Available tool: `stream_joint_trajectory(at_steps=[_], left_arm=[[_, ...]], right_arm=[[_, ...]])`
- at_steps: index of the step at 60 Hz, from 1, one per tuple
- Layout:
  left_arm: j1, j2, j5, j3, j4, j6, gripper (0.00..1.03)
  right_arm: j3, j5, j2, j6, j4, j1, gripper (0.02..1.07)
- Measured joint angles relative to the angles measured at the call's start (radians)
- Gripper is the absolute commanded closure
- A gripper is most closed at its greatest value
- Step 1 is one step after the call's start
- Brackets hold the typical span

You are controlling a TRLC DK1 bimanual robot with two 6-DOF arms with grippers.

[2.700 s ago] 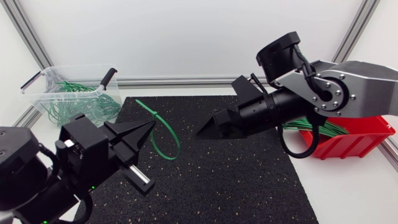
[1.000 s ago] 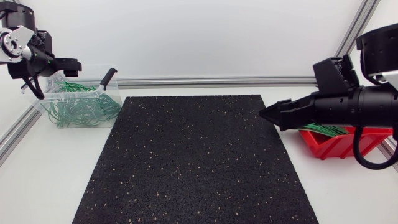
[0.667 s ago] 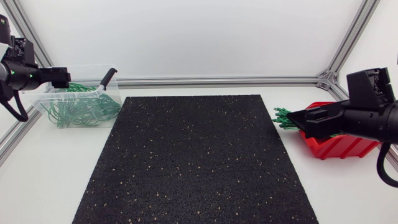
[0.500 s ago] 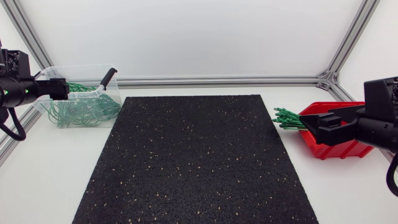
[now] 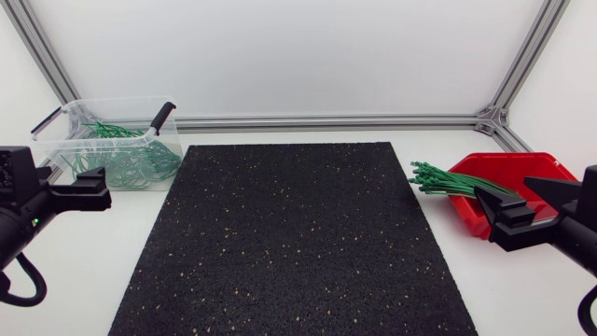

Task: Take a green cable tie from the red box, thread the tail through the head to close it, then place it in the transparent bin on the left.

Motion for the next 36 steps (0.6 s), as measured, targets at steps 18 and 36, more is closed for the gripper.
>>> stream_joint_trajectory(at_steps=[18, 36], left_arm=[[-0.034, -0.242, 0.026, -0.163, 0.007, -0.001, 0.04], [-0.033, -0.394, 0.076, -0.256, 0.003, -0.027, 0.04]], right_arm=[[-0.153, 0.055, -0.132, 0.035, 0.124, 0.021, 0.06], [-0.301, 0.111, -0.263, 0.081, 0.251, 0.042, 0.06]])
